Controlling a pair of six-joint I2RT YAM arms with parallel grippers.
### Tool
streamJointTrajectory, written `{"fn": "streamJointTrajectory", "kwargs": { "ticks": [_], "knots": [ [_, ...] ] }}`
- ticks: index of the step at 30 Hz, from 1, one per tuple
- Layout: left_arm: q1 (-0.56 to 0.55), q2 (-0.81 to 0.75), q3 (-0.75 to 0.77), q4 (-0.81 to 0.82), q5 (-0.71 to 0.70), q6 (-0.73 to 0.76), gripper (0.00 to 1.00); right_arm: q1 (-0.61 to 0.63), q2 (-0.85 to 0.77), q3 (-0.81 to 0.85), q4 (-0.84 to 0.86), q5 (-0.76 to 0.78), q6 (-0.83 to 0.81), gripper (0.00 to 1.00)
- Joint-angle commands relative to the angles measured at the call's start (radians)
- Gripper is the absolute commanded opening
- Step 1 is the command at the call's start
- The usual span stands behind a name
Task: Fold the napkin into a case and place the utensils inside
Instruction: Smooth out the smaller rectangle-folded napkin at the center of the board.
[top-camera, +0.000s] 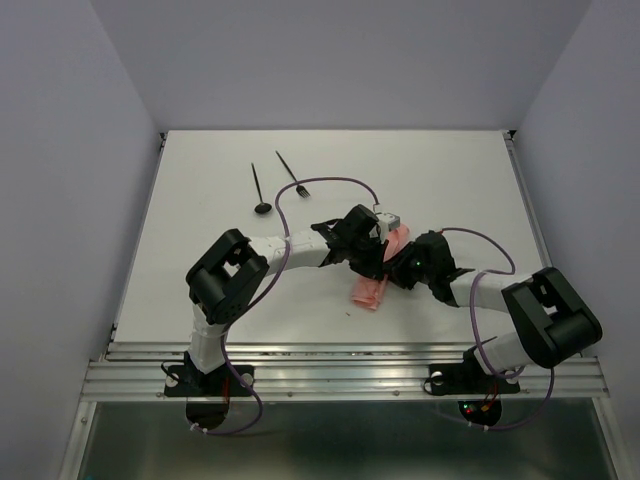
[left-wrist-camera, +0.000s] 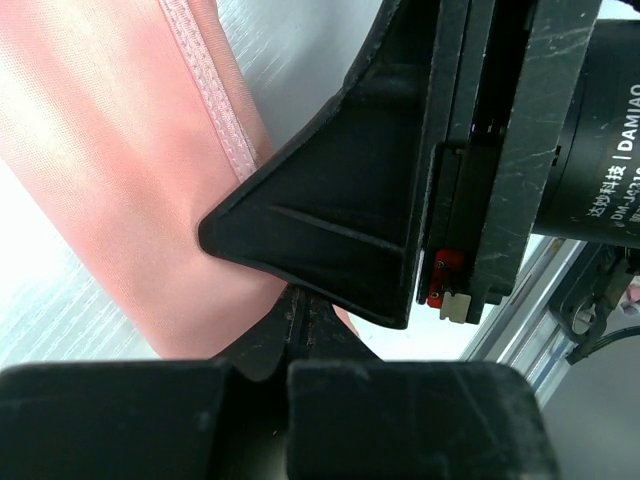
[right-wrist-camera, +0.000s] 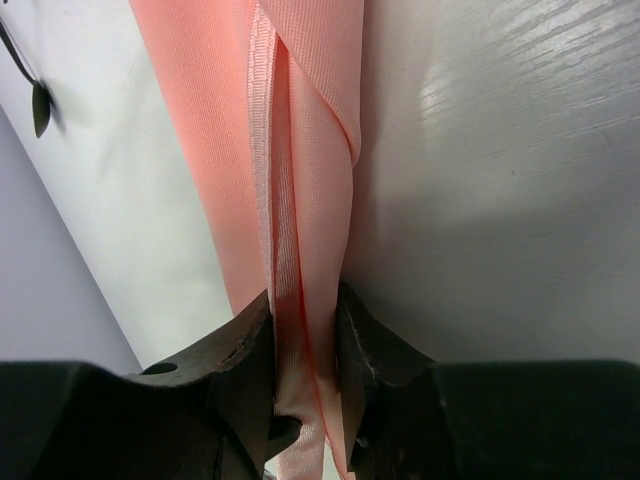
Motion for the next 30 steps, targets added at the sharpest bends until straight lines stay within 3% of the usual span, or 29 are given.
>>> {"fn": "streamJointTrajectory", "kwargs": {
  "ticks": [1, 7, 12, 14, 16, 19, 21, 22, 24, 27, 29, 30],
  "knots": [
    [0.0, -0.031, 0.017, 0.05, 0.048, -0.016, 0.0, -0.003, 0.021, 0.016, 0.006, 0.004, -0.004, 0.32],
    [-0.002, -0.018, 0.019, 0.058, 0.067, -0.034, 0.0, -0.003, 0.032, 0.024, 0.014, 0.001, -0.005, 0.29],
    [-0.005, -0.018, 0.014, 0.057, 0.044, -0.04, 0.01, -0.003, 0.038, 0.027, 0.017, -0.002, -0.016, 0.18],
    [-0.005, -0.029, 0.01, 0.047, 0.031, -0.036, 0.13, -0.003, 0.038, 0.025, 0.017, -0.002, -0.027, 0.09],
    [-0.005, -0.054, 0.002, 0.034, 0.015, -0.028, 0.36, -0.003, 0.033, 0.025, 0.014, -0.002, -0.04, 0.01],
    [-0.005, -0.098, -0.009, 0.009, -0.001, -0.019, 0.7, -0.003, 0.035, 0.021, 0.015, -0.002, -0.053, 0.01],
    [-0.005, -0.12, -0.012, -0.005, -0.007, -0.013, 0.85, -0.003, 0.038, 0.024, 0.017, -0.004, -0.062, 0.01],
    [-0.005, -0.141, -0.015, -0.02, -0.01, -0.011, 0.87, -0.003, 0.038, 0.024, 0.015, -0.002, -0.065, 0.01],
    [-0.005, -0.164, -0.027, -0.031, -0.013, -0.011, 0.91, -0.003, 0.042, 0.027, 0.017, -0.004, -0.074, 0.01],
    [-0.005, -0.216, -0.079, -0.031, -0.028, -0.019, 0.88, -0.003, 0.039, 0.03, 0.017, -0.007, -0.083, 0.01],
    [-0.005, -0.247, -0.128, -0.026, -0.042, -0.028, 0.78, -0.003, 0.038, 0.028, 0.017, -0.005, -0.086, 0.01],
    [-0.005, -0.253, -0.144, -0.02, -0.044, -0.029, 0.59, -0.003, 0.033, 0.03, 0.017, -0.004, -0.091, 0.01]
  ]
}}
